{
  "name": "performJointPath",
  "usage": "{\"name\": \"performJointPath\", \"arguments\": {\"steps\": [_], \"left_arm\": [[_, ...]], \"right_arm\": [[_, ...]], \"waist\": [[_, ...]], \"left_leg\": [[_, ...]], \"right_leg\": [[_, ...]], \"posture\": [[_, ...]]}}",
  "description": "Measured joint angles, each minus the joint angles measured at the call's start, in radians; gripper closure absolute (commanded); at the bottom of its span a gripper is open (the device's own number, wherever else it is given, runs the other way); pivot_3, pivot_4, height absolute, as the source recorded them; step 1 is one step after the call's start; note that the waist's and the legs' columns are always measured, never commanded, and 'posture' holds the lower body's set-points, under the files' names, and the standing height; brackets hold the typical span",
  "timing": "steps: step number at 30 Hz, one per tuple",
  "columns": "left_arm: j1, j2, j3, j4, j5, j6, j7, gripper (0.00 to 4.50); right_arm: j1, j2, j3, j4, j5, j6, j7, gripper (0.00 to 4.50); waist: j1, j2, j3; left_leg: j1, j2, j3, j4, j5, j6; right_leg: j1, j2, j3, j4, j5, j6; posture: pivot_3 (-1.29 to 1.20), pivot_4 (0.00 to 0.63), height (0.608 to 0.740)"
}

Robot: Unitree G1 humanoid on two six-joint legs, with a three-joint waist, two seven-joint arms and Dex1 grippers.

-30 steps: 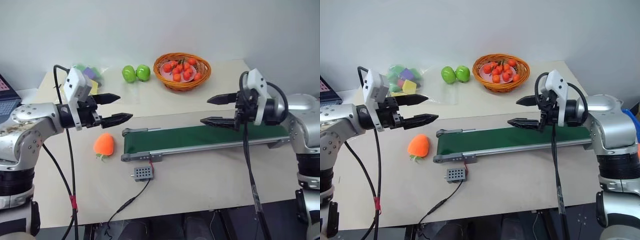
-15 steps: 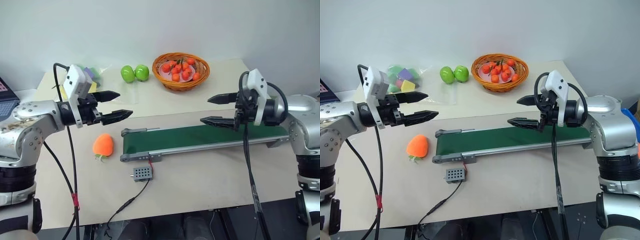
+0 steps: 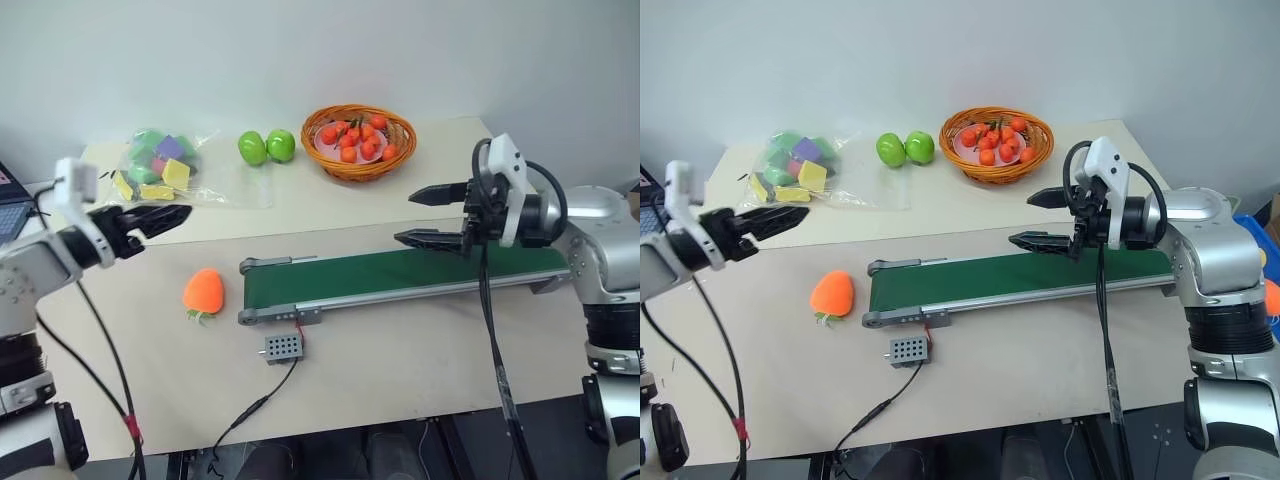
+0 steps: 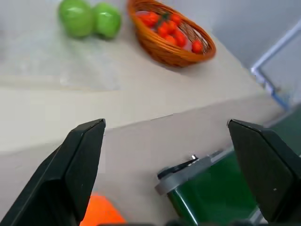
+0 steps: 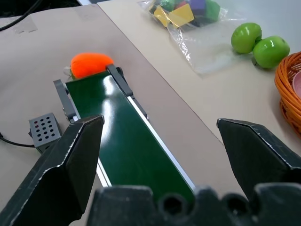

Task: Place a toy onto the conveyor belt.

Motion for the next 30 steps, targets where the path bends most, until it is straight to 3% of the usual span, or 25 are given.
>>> {"name": "performJointPath", "arguments": {"steps": [4, 10, 16, 30], "left_arm": [[-0.002, -0.047, 0.254, 0.200, -0.103, 0.231, 0.155, 0.08], [0.103, -0.095, 0.401, 0.304, -0.138, 0.293, 0.211, 0.08], [0.241, -0.161, 0.351, 0.315, -0.128, 0.264, 0.165, 0.08], [0.169, -0.158, 0.112, 0.433, -0.022, 0.080, -0.005, 0.08]], "right_arm": [[-0.004, 0.000, 0.010, 0.012, -0.005, -0.007, 0.009, 0.00], [-0.019, 0.001, 0.024, 0.026, -0.014, -0.012, 0.026, 0.00], [-0.029, -0.006, 0.026, 0.029, -0.015, -0.012, 0.038, 0.00], [-0.031, 0.029, 0.101, -0.049, 0.018, 0.050, 0.116, 0.00]], "waist": [[0.001, 0.000, 0.000], [0.001, 0.000, 0.000], [0.003, 0.000, 0.000], [0.008, 0.000, -0.001]], "left_leg": [[0.000, 0.000, 0.000, 0.002, 0.000, 0.000], [0.000, 0.000, 0.000, 0.002, 0.000, 0.000], [0.001, 0.000, 0.000, 0.001, 0.000, -0.001], [0.001, 0.000, 0.000, 0.001, 0.001, -0.001]], "right_leg": [[0.001, 0.000, 0.000, 0.001, 0.000, 0.000], [0.001, 0.000, 0.000, 0.001, 0.000, 0.000], [0.001, -0.001, 0.000, 0.000, 0.000, -0.001], [0.001, -0.001, 0.000, 0.001, 0.001, -0.001]], "posture": [[0.00, 0.150, 0.740], [0.00, 0.150, 0.740], [0.00, 0.150, 0.740], [0.00, 0.150, 0.740]]}}
